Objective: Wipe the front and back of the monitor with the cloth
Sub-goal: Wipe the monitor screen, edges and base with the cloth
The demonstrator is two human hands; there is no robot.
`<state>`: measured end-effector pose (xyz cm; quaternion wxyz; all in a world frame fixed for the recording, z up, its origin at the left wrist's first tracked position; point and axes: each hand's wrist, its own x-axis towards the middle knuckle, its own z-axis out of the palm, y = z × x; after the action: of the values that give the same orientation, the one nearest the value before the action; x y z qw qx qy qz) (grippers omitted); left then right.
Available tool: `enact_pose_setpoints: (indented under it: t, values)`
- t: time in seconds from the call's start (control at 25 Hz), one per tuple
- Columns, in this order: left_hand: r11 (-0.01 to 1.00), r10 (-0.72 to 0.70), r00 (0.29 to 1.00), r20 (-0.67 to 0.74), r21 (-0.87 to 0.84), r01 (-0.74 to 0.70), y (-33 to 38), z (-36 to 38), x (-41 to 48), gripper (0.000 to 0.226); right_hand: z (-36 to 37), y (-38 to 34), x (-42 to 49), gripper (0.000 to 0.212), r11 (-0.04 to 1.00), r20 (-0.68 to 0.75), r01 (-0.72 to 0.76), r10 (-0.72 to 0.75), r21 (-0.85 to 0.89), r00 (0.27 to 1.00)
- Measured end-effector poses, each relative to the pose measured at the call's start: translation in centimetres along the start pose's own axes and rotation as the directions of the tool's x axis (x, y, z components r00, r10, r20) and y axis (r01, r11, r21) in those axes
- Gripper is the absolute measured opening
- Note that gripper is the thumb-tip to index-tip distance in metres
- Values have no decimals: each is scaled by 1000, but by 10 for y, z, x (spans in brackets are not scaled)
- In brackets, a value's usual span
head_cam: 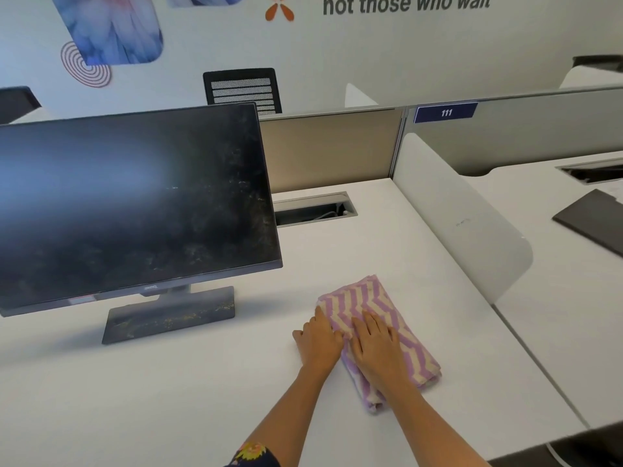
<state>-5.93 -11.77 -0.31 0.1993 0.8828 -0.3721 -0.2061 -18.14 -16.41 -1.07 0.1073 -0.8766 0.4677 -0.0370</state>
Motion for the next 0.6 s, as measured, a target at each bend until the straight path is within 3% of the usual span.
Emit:
enact_pose_setpoints:
  t: [0.2, 0.4, 0.52, 0.6]
  values:
    - [992, -84, 996, 6, -95, 84, 11, -11, -6, 8, -1, -2, 2, 49, 998, 29, -34, 33, 53, 999]
    - [964, -121, 991, 56, -230, 131, 11, -19, -9, 16, -1, -7, 3, 56, 997, -23, -25, 27, 68, 999]
    - [956, -73, 996, 45, -281, 83, 9, -29, -14, 18, -7, -22, 1, 68, 969, -109, -49, 77, 244, 991]
    - [949, -41, 998, 46, -309, 54, 5, -35, -16, 16, -14, -33, 1, 52, 950, -115, -84, 123, 301, 986]
